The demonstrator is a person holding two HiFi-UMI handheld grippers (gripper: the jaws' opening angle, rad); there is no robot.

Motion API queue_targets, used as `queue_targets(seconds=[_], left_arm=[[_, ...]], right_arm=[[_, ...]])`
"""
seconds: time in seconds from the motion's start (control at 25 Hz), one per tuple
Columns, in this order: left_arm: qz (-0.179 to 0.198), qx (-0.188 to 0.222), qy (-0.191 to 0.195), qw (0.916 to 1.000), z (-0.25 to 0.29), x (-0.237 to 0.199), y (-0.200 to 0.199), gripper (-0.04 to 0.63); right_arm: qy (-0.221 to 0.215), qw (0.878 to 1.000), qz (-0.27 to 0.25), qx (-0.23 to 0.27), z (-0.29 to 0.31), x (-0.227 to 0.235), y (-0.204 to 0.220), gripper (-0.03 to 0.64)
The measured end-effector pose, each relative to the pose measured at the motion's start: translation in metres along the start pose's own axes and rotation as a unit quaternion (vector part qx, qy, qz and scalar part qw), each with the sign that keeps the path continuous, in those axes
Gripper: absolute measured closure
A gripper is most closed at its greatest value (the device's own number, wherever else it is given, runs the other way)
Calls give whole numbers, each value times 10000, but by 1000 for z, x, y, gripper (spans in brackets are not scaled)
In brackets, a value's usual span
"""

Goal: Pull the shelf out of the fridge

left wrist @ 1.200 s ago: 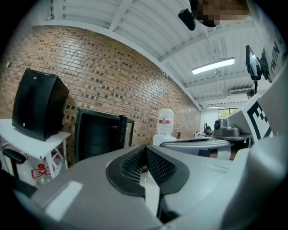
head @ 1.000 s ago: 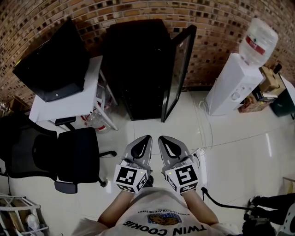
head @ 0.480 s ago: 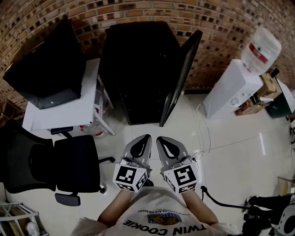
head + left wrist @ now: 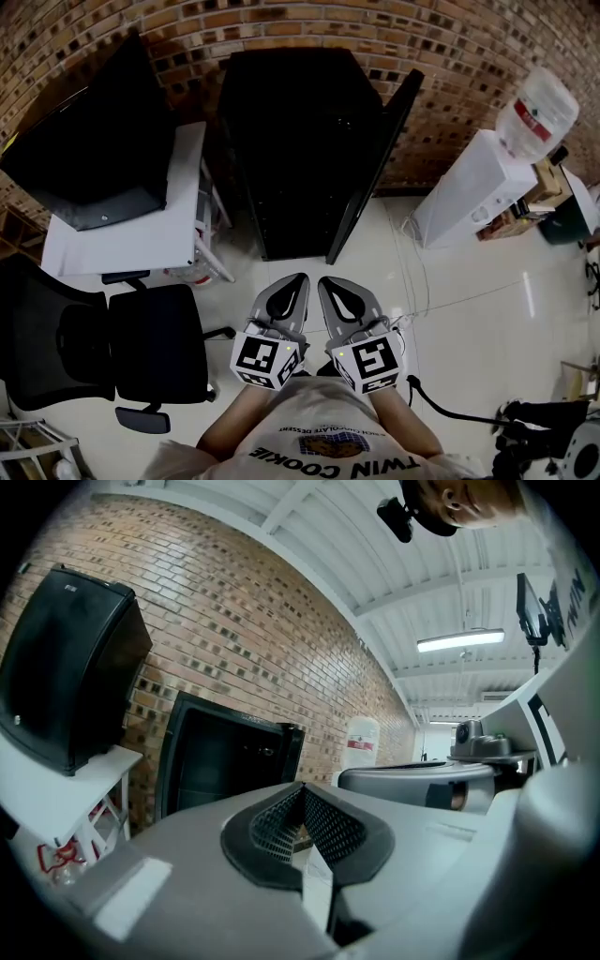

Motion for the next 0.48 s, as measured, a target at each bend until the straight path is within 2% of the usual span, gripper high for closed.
queue_targets(seconds=[0.48], left_arm=[[38, -169, 200, 9996, 28, -18, 1, 595]], right_arm=[[196, 9997, 116, 23, 24, 18, 1, 612]])
Point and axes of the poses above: the fingertips, and each gripper's own axes: z forward along the fingers, x to its right, y out of its underside, the point moved 5 cm from there along -z, backward along the fingers, and after that the axes turned 3 degrees about y, right-handed, at the moved point
